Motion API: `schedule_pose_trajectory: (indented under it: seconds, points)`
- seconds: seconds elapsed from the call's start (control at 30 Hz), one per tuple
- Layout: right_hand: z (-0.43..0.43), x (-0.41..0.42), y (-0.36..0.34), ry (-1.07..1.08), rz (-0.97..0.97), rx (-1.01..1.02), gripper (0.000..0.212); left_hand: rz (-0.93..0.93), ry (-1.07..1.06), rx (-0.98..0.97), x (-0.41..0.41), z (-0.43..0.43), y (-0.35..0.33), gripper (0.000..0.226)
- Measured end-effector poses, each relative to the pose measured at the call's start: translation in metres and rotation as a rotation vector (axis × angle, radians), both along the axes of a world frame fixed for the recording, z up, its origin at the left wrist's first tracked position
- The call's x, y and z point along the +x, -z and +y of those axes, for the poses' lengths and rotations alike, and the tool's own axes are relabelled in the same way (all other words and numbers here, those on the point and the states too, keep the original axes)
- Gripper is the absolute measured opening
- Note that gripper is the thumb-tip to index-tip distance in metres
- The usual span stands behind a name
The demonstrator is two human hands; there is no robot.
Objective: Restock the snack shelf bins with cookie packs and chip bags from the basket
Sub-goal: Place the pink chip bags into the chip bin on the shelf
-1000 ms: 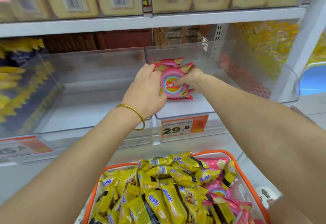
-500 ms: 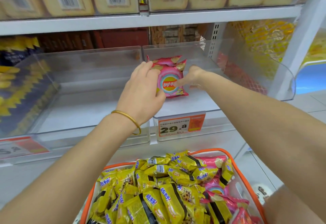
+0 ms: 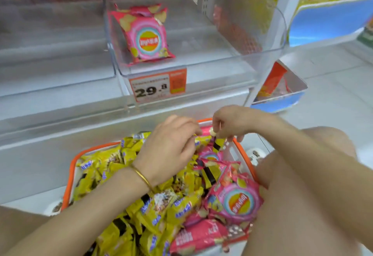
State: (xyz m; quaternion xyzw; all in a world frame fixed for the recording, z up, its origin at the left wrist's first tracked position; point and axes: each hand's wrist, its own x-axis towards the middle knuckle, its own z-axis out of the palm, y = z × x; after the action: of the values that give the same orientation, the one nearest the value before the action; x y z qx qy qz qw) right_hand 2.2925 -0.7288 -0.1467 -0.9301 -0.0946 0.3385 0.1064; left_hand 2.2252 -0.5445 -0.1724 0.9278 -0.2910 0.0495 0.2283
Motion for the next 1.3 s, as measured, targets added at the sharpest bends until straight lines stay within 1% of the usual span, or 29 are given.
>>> schedule_pose_trajectory:
  seconds: [0.07, 0.17, 0.2, 0.23, 0.27, 0.33, 0.37, 0.43, 0.53, 0.6, 0.7, 0.8, 0.9, 0.97, 1.0, 1.07, 1.1, 1.13, 1.17, 1.2, 1.23, 1.27, 1.3]
  points:
    - [-0.004, 0.000, 0.024, -0.068, 0.110, -0.131, 0.035, 0.072, 0.001, 0.035, 0.001, -0.004, 0.014, 0.031]
    - [-0.008, -0.011, 0.044, -0.184, 0.385, -0.173, 0.057, 0.121, -0.015, 0.037, 0.000, -0.011, 0.025, 0.027]
    - [-0.009, -0.016, 0.051, -0.255, 0.426, -0.203, 0.067, 0.127, -0.023, 0.034, 0.000, -0.013, 0.027, 0.028]
    - [-0.010, -0.020, 0.059, -0.334, 0.428, -0.237, 0.076, 0.132, -0.027, 0.030, 0.000, -0.015, 0.028, 0.029]
    - [-0.010, -0.024, 0.066, -0.404, 0.405, -0.262, 0.080, 0.138, -0.030, 0.023, 0.000, -0.016, 0.029, 0.030]
    - [-0.011, -0.026, 0.073, -0.482, 0.324, -0.233, 0.078, 0.155, -0.030, 0.003, 0.001, -0.018, 0.031, 0.025]
    - [-0.012, -0.023, 0.070, -0.480, 0.292, -0.185, 0.075, 0.164, -0.031, -0.006, 0.002, -0.019, 0.031, 0.022]
    - [-0.020, -0.015, 0.050, -0.344, 0.258, -0.053, 0.066, 0.199, -0.039, -0.029, 0.001, -0.021, 0.030, 0.024]
    - [-0.037, -0.007, 0.018, -0.088, 0.231, 0.164, 0.053, 0.346, -0.036, -0.070, -0.001, -0.023, 0.023, 0.041]
    - [-0.043, -0.005, 0.008, -0.017, 0.180, 0.276, 0.046, 0.484, -0.011, -0.144, -0.001, -0.026, 0.016, 0.047]
    - [-0.043, -0.005, -0.001, 0.050, 0.129, 0.431, 0.041, 0.551, -0.014, -0.190, 0.004, -0.029, 0.004, 0.046]
    - [-0.040, -0.008, -0.007, 0.149, 0.080, 0.594, 0.046, 0.501, -0.076, -0.210, 0.012, -0.024, -0.009, 0.044]
    - [-0.039, -0.012, -0.012, 0.261, 0.041, 0.810, 0.055, 0.449, -0.148, -0.306, 0.020, -0.012, -0.028, 0.028]
    - [-0.041, -0.012, -0.017, 0.380, 0.047, 0.965, 0.053, 0.469, -0.215, -0.468, 0.020, -0.005, -0.044, 0.025]
    - [-0.044, -0.012, -0.021, 0.458, 0.059, 1.031, 0.056, 0.488, -0.247, -0.580, 0.020, -0.002, -0.052, 0.025]
    - [-0.049, -0.014, -0.030, 0.580, 0.096, 1.160, 0.071, 0.485, -0.301, -0.821, 0.019, 0.001, -0.066, 0.021]
    - [-0.049, -0.016, -0.034, 0.613, 0.133, 1.237, 0.078, 0.454, -0.329, -0.913, 0.021, 0.003, -0.072, 0.020]
    - [-0.047, -0.020, -0.039, 0.620, 0.184, 1.321, 0.082, 0.417, -0.359, -0.981, 0.022, 0.002, -0.078, 0.029]
    - [-0.040, -0.025, -0.042, 0.597, 0.221, 1.392, 0.085, 0.382, -0.397, -1.020, 0.025, 0.001, -0.083, 0.043]
    - [-0.031, -0.030, -0.046, 0.559, 0.223, 1.447, 0.084, 0.356, -0.434, -1.037, 0.028, 0.000, -0.087, 0.055]
    - [-0.019, -0.033, -0.050, 0.529, 0.183, 1.483, 0.080, 0.331, -0.450, -1.051, 0.031, -0.003, -0.093, 0.058]
    - [-0.006, -0.033, -0.055, 0.518, 0.113, 1.507, 0.072, 0.312, -0.454, -1.058, 0.035, -0.006, -0.096, 0.052]
    - [0.006, -0.029, -0.061, 0.530, 0.015, 1.515, 0.059, 0.292, -0.453, -1.048, 0.039, -0.010, -0.101, 0.046]
